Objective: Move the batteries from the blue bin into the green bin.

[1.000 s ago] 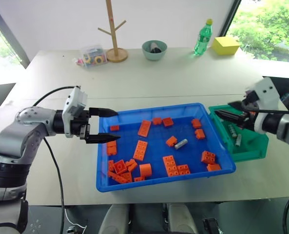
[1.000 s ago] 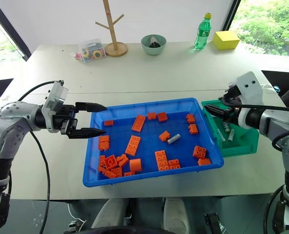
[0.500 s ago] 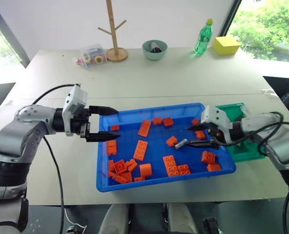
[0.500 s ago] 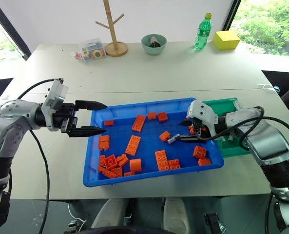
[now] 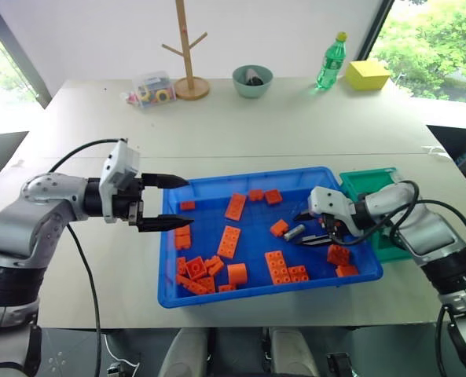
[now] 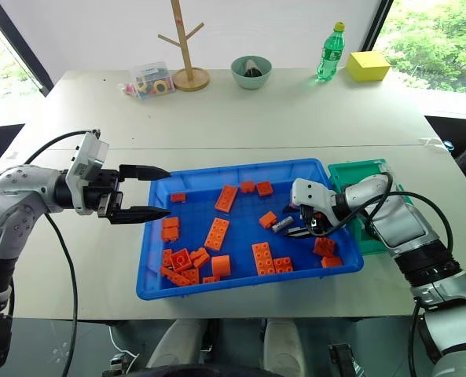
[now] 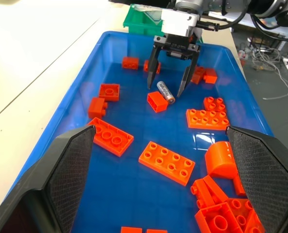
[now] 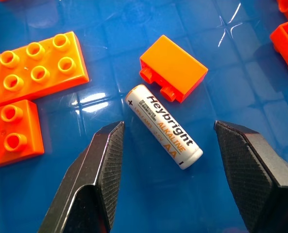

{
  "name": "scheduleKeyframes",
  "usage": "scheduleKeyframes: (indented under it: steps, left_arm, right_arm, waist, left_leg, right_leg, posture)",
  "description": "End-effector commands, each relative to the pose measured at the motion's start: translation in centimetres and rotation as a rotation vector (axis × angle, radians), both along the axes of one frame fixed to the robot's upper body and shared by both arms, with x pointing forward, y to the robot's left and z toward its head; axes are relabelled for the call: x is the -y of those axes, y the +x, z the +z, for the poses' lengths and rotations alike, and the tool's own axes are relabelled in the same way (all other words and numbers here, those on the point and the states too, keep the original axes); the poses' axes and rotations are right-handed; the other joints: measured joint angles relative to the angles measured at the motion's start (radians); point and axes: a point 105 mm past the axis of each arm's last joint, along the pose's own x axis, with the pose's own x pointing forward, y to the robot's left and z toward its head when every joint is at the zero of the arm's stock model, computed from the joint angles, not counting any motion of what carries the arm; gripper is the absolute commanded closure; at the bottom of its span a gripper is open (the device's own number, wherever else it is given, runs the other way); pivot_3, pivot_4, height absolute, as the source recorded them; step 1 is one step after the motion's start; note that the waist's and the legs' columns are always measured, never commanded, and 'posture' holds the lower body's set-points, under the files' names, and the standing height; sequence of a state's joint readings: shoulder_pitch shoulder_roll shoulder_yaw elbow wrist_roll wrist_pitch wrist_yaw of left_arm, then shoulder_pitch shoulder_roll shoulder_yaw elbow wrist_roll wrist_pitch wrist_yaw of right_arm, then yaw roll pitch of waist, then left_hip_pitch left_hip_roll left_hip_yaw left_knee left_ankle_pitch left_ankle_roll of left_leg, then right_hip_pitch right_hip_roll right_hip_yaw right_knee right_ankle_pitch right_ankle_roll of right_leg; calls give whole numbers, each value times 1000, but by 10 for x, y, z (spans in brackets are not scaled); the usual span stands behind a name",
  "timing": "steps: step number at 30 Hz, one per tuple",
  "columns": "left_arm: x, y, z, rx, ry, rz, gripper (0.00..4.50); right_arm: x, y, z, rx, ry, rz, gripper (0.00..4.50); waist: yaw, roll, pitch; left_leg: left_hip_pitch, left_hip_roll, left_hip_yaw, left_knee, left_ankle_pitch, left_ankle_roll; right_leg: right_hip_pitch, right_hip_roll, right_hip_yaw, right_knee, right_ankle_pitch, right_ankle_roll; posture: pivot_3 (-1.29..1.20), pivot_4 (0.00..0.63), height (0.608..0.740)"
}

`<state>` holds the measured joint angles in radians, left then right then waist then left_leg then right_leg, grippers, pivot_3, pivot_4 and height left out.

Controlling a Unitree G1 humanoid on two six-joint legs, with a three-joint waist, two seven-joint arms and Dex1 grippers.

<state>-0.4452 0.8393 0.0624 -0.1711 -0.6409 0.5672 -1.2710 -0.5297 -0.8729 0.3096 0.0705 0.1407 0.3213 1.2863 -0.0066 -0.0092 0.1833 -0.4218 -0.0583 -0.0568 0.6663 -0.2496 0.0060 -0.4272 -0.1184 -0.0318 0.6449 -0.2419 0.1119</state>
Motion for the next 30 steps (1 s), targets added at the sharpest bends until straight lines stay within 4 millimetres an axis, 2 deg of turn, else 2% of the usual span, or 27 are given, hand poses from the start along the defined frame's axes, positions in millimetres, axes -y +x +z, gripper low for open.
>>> scheduleKeyframes:
  steps: [1,2,6,7,10,12,14,17,18,20,22,29,30]
  left_arm:
    - [0,-1,13,53,-4,-6,0]
    - [0,-1,13,53,-5,-7,0]
    - [1,1,13,55,-5,-14,0]
    - [2,2,14,55,-6,-15,0]
    - [4,3,14,56,-9,-21,0]
    - [4,2,14,56,-9,-26,0]
    - [4,2,14,53,-8,-28,0]
    - [3,1,12,47,-5,-28,0]
    - [2,1,11,45,-3,-29,0]
    - [2,0,11,40,-4,-28,0]
    - [2,1,10,37,-5,-27,0]
    - [0,5,9,37,-8,-22,0]
    - [0,5,10,38,-8,-22,0]
  right_arm:
    - [1,-4,-7,-30,7,-14,2029]
    - [0,-5,-6,-30,14,-16,2324]
    - [-4,-6,10,-4,56,-28,4294]
    - [-7,-7,17,5,76,-27,4429]
    - [-17,-12,45,29,163,-35,4427]
    - [-16,-12,71,65,232,-73,4427]
    - [-8,-12,97,131,280,-128,4427]
    - [26,-6,129,234,302,-296,4427]
    - [49,-5,132,263,278,-394,4427]
    - [79,-8,131,284,240,-516,4427]
    - [100,-16,118,270,194,-604,4427]
    - [138,-29,88,265,93,-800,4427]
    - [141,-30,85,276,77,-820,3927]
  waist:
    - [0,0,0]
    - [0,0,0]
    - [1,0,0]
    - [1,0,0]
    - [-1,1,0]
    - [-4,1,0]
    - [-4,1,1]
    - [2,1,1]
    - [10,1,1]
    - [22,1,0]
    - [28,0,0]
    - [12,2,1]
    - [12,2,1]
  left_leg:
    - [0,0,0,0,0,0]
    - [0,0,0,0,0,0]
    - [0,0,0,0,0,0]
    - [0,0,0,0,0,0]
    - [0,0,0,0,0,0]
    - [0,0,0,0,0,0]
    - [-1,0,0,0,0,0]
    - [-1,0,0,0,0,0]
    - [-1,0,0,0,0,0]
    - [-2,0,0,0,0,0]
    - [-3,0,-1,0,0,0]
    - [-2,1,1,0,0,0]
    - [-2,1,1,0,0,0]
  right_leg:
    - [0,0,0,0,0,0]
    - [0,0,0,0,0,0]
    - [0,0,0,0,0,0]
    - [0,0,0,0,0,0]
    - [0,0,0,0,0,0]
    - [-1,0,0,1,0,0]
    - [-1,0,0,1,0,0]
    - [-1,0,0,0,0,0]
    - [-1,0,0,0,0,0]
    - [-1,-1,0,-1,0,0]
    - [-1,-1,0,-3,0,0]
    - [-1,-1,0,-3,0,0]
    - [-1,-1,0,-2,0,0]
  posture:
    - [0,150,703]
    - [0,150,703]
    - [0,150,703]
    - [0,150,703]
    - [0,150,703]
    - [0,150,703]
    - [0,150,703]
    - [0,150,703]
    - [0,150,703]
    - [0,150,703]
    - [0,150,703]
    - [0,150,703]
    - [0,150,703]
